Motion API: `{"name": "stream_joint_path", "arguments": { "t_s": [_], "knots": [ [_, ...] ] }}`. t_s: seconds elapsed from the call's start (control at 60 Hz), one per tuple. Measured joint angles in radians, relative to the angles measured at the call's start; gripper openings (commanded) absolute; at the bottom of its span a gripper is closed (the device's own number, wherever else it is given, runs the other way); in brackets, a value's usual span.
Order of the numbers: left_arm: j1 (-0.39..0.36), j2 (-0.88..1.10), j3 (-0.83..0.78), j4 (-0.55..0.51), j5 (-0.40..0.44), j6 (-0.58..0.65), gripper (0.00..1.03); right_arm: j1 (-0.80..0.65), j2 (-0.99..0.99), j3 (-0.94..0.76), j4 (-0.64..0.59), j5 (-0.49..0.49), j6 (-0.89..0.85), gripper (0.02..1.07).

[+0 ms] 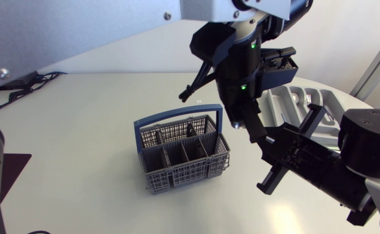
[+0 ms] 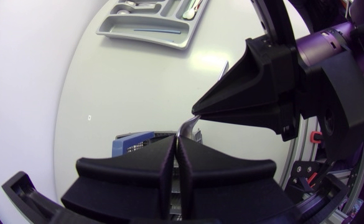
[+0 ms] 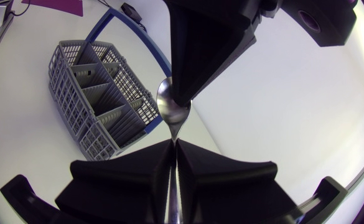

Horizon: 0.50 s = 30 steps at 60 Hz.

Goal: Sort the cutlery from the basket into the organizer compartments.

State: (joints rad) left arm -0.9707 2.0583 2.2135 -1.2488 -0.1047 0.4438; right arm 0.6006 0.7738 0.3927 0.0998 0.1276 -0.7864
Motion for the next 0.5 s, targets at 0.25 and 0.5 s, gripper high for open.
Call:
{"name": "stream_joint_path", "arguments": {
  "t_s": [0.25, 0.5],
  "knots": [
    [0.0, 0.0, 0.002, -0.003, 0.0, 0.0, 0.55, 0.0, 0.001, -0.002, -0.006, 0.0, 0.0, 0.08],
    [0.033, -0.023, 0.01, 0.028, 0.0, -0.007, 1.0, -0.115, -0.05, -0.002, -0.116, -0.122, 0.0, 0.08]
  ]
}}
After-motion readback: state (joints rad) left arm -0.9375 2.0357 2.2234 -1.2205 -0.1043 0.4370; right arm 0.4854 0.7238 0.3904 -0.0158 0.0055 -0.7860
